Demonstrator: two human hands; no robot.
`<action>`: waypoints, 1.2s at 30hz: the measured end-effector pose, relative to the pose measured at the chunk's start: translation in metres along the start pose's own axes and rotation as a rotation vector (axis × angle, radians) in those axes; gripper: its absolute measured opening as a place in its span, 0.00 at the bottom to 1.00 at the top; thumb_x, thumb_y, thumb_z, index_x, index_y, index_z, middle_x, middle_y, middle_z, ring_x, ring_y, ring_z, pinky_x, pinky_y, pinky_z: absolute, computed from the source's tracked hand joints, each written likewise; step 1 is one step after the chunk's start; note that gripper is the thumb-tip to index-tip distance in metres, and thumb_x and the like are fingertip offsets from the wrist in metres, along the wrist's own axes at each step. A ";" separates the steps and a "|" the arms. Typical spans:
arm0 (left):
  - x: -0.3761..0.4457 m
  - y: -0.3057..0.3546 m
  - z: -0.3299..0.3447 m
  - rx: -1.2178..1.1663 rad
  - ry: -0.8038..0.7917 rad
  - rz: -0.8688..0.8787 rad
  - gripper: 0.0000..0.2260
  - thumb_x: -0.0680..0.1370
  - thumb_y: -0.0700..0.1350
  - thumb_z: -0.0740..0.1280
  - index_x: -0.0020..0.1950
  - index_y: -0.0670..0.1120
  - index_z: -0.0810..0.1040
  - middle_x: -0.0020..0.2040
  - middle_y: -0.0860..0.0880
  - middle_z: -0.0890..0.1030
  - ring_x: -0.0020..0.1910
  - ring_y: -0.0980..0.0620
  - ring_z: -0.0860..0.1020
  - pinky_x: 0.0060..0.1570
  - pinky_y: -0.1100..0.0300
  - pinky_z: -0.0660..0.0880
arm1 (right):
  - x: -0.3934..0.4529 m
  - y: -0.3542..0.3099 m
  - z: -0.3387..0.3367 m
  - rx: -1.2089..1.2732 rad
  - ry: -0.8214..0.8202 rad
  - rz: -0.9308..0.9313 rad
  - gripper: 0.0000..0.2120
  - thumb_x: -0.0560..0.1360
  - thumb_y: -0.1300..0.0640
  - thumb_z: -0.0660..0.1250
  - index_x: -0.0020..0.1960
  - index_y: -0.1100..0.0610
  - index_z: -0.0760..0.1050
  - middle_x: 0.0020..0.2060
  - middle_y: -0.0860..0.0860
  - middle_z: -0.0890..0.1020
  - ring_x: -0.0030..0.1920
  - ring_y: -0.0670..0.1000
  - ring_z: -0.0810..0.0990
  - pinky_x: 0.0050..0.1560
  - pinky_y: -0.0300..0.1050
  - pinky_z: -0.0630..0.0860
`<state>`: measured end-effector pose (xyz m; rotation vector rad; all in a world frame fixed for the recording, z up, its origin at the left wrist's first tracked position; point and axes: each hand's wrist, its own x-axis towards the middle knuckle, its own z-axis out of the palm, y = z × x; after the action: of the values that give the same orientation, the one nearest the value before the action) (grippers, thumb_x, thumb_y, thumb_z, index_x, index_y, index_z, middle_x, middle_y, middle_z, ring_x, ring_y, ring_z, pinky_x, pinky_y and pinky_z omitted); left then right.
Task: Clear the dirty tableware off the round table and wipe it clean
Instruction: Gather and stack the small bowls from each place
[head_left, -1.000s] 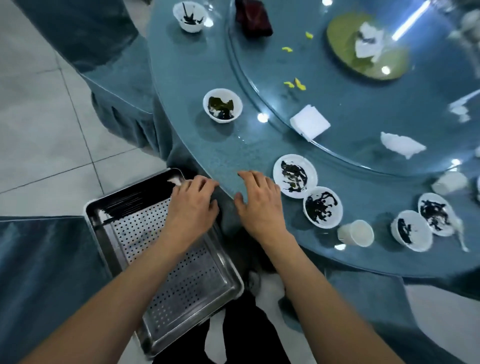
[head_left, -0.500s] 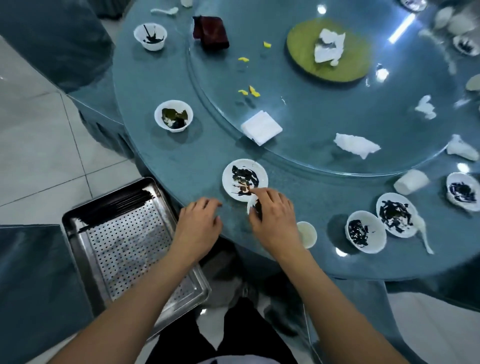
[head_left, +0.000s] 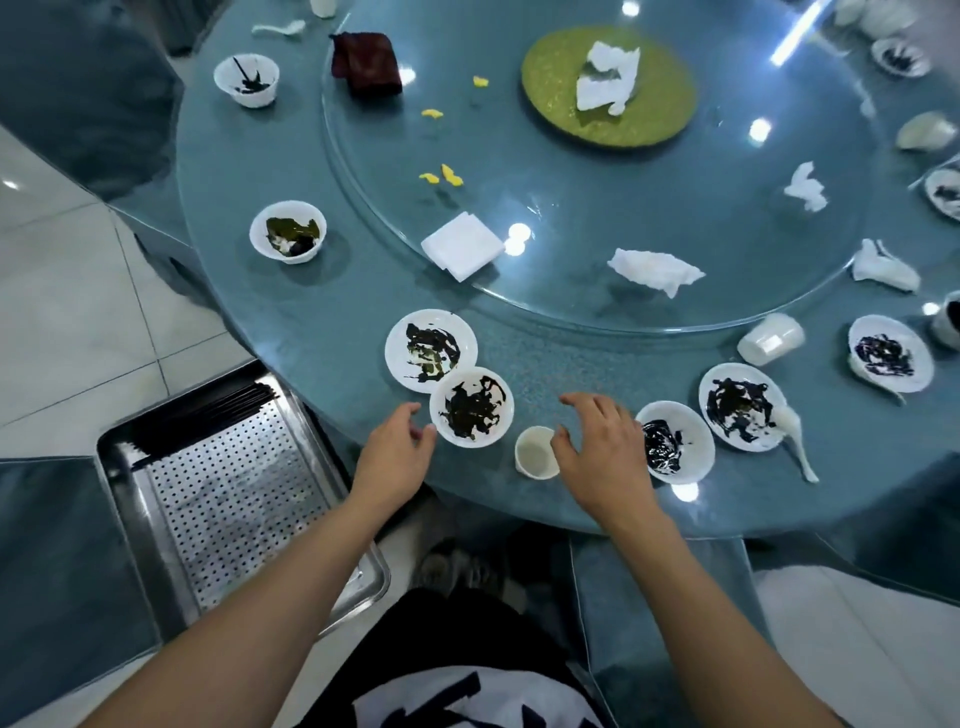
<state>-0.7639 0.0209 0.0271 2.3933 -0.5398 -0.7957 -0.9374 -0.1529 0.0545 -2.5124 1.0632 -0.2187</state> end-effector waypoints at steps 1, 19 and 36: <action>0.001 0.000 0.003 -0.022 0.002 -0.017 0.21 0.83 0.51 0.65 0.74 0.46 0.70 0.57 0.47 0.83 0.59 0.46 0.80 0.62 0.48 0.76 | -0.005 0.002 0.000 -0.004 0.001 0.014 0.17 0.74 0.54 0.67 0.62 0.55 0.77 0.55 0.53 0.81 0.55 0.59 0.78 0.57 0.57 0.72; 0.012 -0.006 0.028 -0.489 0.006 -0.278 0.08 0.80 0.37 0.69 0.58 0.41 0.75 0.41 0.39 0.83 0.33 0.45 0.81 0.40 0.46 0.83 | -0.043 0.095 -0.019 0.287 0.113 0.887 0.13 0.77 0.53 0.68 0.56 0.60 0.73 0.51 0.59 0.81 0.51 0.60 0.78 0.49 0.48 0.69; -0.023 -0.011 0.025 -0.635 -0.027 -0.334 0.10 0.82 0.37 0.66 0.62 0.47 0.74 0.43 0.37 0.84 0.39 0.41 0.84 0.35 0.50 0.84 | -0.024 0.141 -0.006 0.651 0.259 0.994 0.04 0.75 0.59 0.72 0.45 0.54 0.76 0.41 0.58 0.84 0.38 0.57 0.84 0.48 0.53 0.82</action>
<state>-0.7951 0.0323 0.0128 1.8915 0.1115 -0.9668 -1.0475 -0.2262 0.0007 -1.2206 1.8279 -0.4897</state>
